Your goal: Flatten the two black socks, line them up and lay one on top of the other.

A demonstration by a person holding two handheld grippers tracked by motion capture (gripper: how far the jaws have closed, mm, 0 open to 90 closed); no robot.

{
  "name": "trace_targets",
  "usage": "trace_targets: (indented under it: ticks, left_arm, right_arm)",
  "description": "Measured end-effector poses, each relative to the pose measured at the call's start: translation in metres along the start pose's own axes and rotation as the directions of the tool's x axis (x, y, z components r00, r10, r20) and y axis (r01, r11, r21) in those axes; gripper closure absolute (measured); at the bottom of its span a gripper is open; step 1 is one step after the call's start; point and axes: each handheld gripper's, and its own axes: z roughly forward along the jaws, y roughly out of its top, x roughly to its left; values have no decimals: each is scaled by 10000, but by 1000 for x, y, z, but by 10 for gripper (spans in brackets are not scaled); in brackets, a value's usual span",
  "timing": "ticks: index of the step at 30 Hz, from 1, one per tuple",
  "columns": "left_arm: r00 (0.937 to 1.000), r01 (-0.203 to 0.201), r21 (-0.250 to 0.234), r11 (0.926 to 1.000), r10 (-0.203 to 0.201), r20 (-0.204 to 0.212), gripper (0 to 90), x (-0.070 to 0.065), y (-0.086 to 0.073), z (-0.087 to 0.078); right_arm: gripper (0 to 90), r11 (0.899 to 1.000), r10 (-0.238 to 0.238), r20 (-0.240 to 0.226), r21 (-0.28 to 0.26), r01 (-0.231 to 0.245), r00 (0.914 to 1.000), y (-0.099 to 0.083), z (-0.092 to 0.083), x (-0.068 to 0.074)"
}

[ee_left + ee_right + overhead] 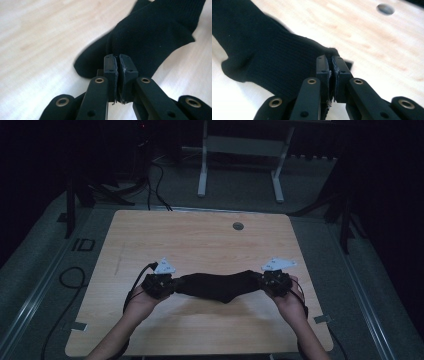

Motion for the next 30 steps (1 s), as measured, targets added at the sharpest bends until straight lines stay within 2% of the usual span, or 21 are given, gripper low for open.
trace_targets:
  ticks: [2, 6, 14, 17, 19, 25, 30]
  left_arm:
    - [10000, 99, 20, 9999, -99, -11, 855, 4, 5, 4]
    - [9997, 251, 361, 9990, -252, 31, 855, 11, 7, 18]
    - [9972, 741, 727, 9946, -747, 58, 854, 25, -4, 43]
    - [9967, 809, 873, 9929, -814, 28, 854, 29, -6, 51]
    - [9980, 631, 1126, 9916, -627, -66, 854, 30, -7, 57]
    - [9980, 625, 1242, 9903, -605, -196, 852, 34, -11, 68]
    - [9974, 719, 1277, 9892, -713, -98, 851, 39, -15, 73]
  right_arm:
    - [848, 10000, 72, 78, -10, -72, 9999, 7, 3, -6]
    - [848, 9994, 250, 131, 223, -253, 9996, 12, 17, -17]
    - [847, 9921, 717, -8, 1032, -712, 9974, -5, 53, -25]
    - [847, 9882, 898, -67, 1248, -882, 9959, -10, 62, -28]
    - [846, 9862, 871, -38, 1420, -857, 9962, -12, 69, -28]
    - [842, 9798, 934, 22, 1772, -923, 9956, -19, 83, -29]
    - [839, 9820, 883, 74, 1671, -883, 9961, -22, 85, -29]
